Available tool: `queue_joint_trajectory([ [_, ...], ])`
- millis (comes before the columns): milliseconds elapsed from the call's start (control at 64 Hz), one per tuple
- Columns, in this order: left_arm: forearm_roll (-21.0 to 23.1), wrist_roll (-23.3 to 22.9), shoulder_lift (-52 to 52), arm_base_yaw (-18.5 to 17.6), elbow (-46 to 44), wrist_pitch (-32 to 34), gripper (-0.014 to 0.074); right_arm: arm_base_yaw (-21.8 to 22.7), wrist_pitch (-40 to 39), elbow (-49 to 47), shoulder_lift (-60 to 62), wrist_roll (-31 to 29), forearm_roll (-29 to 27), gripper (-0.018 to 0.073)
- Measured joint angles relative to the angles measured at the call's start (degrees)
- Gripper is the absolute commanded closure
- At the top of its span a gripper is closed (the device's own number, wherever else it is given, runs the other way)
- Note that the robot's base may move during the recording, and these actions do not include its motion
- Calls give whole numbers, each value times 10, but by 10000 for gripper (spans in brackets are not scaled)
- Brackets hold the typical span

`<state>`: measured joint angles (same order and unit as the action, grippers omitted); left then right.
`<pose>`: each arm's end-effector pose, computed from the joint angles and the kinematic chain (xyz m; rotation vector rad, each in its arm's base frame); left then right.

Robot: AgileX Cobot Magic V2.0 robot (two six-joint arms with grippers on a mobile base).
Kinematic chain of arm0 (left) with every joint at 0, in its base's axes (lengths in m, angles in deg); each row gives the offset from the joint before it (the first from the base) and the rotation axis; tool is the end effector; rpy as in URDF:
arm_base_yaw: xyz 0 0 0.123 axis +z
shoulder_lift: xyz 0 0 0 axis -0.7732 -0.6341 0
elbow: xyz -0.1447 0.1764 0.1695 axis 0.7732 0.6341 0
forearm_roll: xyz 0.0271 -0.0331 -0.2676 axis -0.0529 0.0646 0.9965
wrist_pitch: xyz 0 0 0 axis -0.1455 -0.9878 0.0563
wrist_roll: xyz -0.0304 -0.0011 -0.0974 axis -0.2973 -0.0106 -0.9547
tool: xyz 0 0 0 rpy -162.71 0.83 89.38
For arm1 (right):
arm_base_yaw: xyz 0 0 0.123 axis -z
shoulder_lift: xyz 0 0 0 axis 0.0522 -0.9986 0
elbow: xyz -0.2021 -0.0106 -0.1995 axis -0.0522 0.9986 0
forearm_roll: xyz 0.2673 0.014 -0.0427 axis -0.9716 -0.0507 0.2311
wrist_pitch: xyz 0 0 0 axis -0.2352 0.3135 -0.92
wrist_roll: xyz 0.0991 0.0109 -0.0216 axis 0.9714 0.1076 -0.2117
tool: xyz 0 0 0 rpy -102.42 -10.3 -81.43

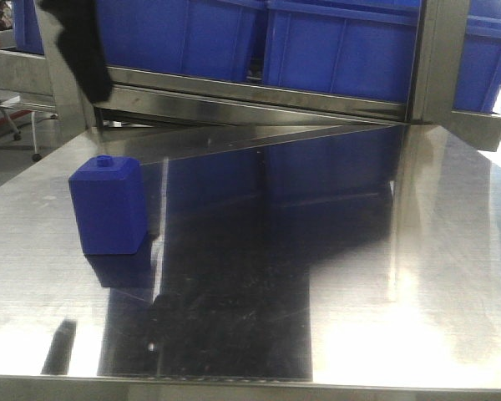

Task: Pick and sort blue part to right shelf
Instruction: 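Lower the open left gripper over the remaining blue part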

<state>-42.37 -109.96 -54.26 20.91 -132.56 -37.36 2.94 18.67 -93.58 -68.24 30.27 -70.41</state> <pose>0.2764 -0.1580 0.3024 0.0398 2.7414 -0.2959 0.1017 -0.0002 0.3071 -0.0067 1.6276 -0.0094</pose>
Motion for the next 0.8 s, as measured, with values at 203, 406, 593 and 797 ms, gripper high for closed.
queue_joint_trajectory([
  [203,0,-25,-98,-3,-87,-78,-85,0,0,0,0,0,0,139],
  [406,0,-32,-160,-3,-138,-106,-85,0,0,0,0,0,0,139],
  [593,0,-32,-194,-3,-150,-111,-85,0,0,0,0,0,0,139],
  [797,-14,-33,-229,-3,-152,-118,-85,0,0,0,0,0,0,139],
])
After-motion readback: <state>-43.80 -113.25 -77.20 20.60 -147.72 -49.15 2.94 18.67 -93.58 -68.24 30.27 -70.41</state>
